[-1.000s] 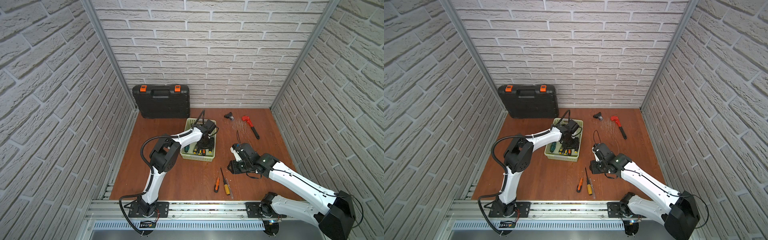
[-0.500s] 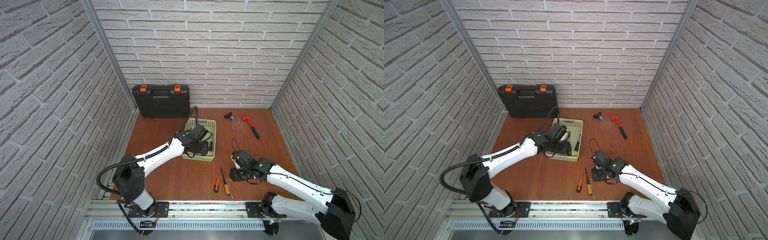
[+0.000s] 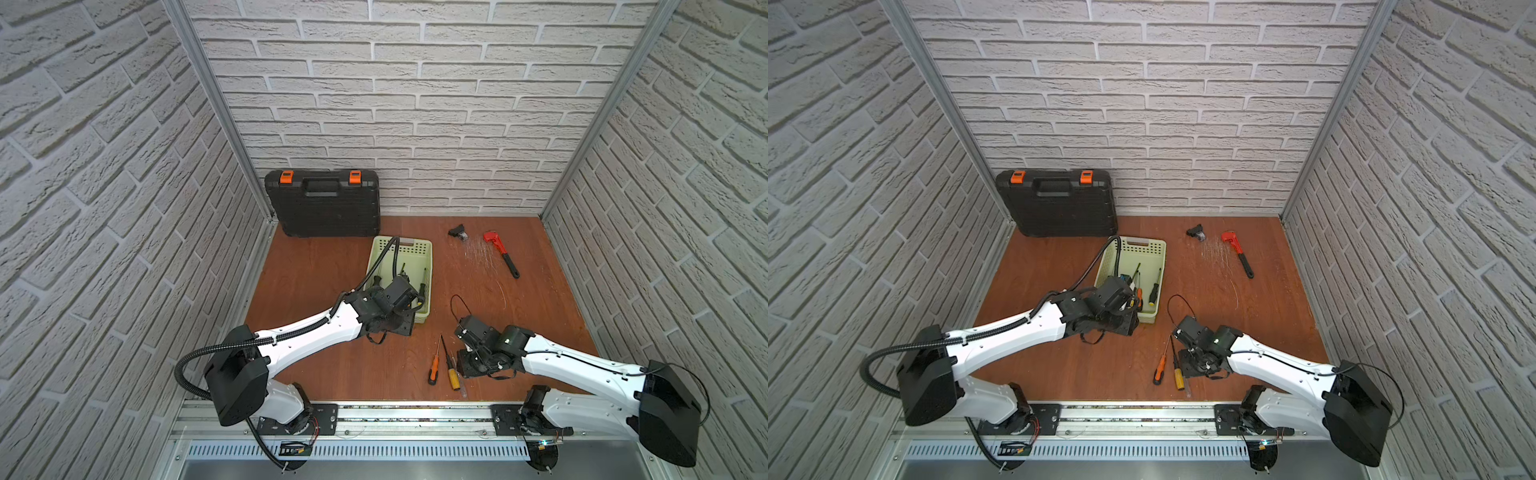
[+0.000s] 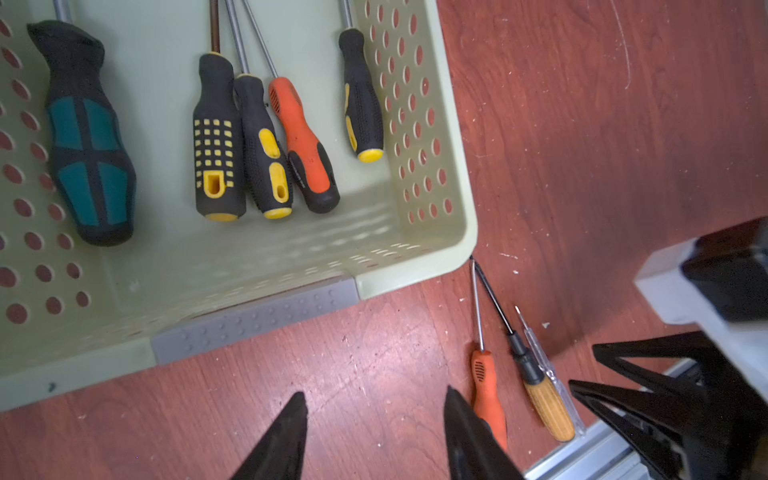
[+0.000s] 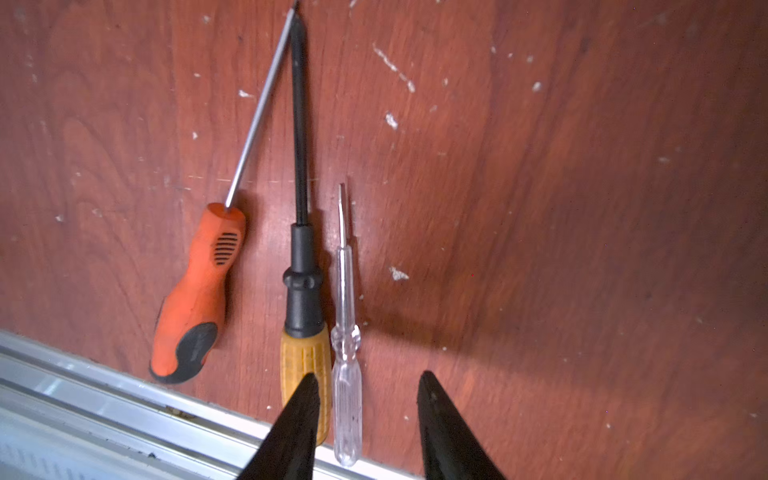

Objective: Put the screwdriver in the bin
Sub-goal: 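Open the left gripper and withdraw while the right gripper grasps the clear voltage tester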

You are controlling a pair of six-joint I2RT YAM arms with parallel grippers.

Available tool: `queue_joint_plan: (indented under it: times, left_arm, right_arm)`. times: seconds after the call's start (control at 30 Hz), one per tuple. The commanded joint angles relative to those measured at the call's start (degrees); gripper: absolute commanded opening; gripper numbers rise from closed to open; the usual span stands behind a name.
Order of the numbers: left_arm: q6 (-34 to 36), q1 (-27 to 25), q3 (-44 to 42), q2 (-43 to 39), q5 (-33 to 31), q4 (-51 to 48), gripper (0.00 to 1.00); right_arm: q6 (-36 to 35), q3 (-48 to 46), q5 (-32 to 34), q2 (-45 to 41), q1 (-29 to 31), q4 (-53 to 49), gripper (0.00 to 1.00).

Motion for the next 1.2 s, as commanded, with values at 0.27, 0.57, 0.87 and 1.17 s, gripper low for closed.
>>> queue_joint_plan:
  times: [0.27,0.57,0.87,1.17]
  left_arm:
    - [-1.7,0.2,-1.4,-2.1,-2.3,2.2,0.54]
    - [-2.3,0.2,-1.3,-2.5,-2.8,0.9,0.54]
    - [-3.5,0.5,-1.0,-4.7,-5.6,-1.6,0.54]
    - [-4.5,2.3,0.0,-5.1,-6.5,-3.2,0.54]
  right_arm:
    - [0.0,0.4,-0.2,5.6,0.5,4.3,0.39]
    - [0.2,-0.9,-0.2,9.2,0.6,6.5,0.36]
    - [0.4,-0.9,0.1,8.0,0.4,5.4,0.16]
    - [-3.6,5.6,2.0,5.3,-2.4,-2.7,0.06]
